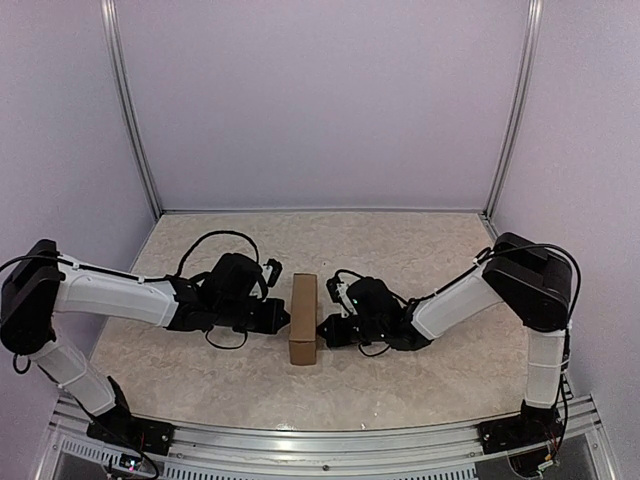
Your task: Fold the paper box
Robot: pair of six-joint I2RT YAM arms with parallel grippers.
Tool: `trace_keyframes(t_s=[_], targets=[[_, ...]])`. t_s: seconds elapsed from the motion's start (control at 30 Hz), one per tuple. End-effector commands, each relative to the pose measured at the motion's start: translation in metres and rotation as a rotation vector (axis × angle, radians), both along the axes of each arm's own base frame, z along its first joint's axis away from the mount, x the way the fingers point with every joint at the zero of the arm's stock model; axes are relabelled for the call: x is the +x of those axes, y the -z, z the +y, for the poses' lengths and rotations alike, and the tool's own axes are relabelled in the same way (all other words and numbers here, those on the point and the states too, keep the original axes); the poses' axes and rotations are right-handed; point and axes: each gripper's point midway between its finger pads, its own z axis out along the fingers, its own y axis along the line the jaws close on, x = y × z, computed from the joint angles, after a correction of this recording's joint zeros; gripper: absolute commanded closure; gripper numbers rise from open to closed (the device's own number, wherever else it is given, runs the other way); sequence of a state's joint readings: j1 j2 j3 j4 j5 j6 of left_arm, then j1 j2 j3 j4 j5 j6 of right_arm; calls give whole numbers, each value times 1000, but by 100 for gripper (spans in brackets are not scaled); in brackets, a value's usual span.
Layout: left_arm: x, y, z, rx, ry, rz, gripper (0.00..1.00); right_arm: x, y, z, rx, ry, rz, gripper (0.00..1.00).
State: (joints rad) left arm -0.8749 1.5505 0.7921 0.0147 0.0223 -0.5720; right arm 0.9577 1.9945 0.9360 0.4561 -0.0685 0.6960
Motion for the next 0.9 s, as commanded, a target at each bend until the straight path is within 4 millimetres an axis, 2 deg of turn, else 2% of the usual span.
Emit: trace_keyframes(t_s=[0.0, 0.2, 0.3, 0.53, 0.77, 0.87], targets=[[1, -12, -17, -36, 34, -20, 100, -8, 9, 9, 81, -33, 67, 100], [-4, -21, -33, -52, 61, -35, 100, -7, 16, 17, 124, -46, 92, 100], [-7, -24, -39, -55, 70, -37, 100, -3, 20, 11, 113, -26, 94, 100], [-6, -21, -48, -45, 80, -28, 100, 5, 32, -39, 30, 65, 71, 100], [0, -20, -58, -38, 92, -26, 100, 8, 41, -92, -162, 147, 4, 100], [2, -18, -56, -11, 87, -24, 100, 5, 40, -111, -234, 173, -22, 100]])
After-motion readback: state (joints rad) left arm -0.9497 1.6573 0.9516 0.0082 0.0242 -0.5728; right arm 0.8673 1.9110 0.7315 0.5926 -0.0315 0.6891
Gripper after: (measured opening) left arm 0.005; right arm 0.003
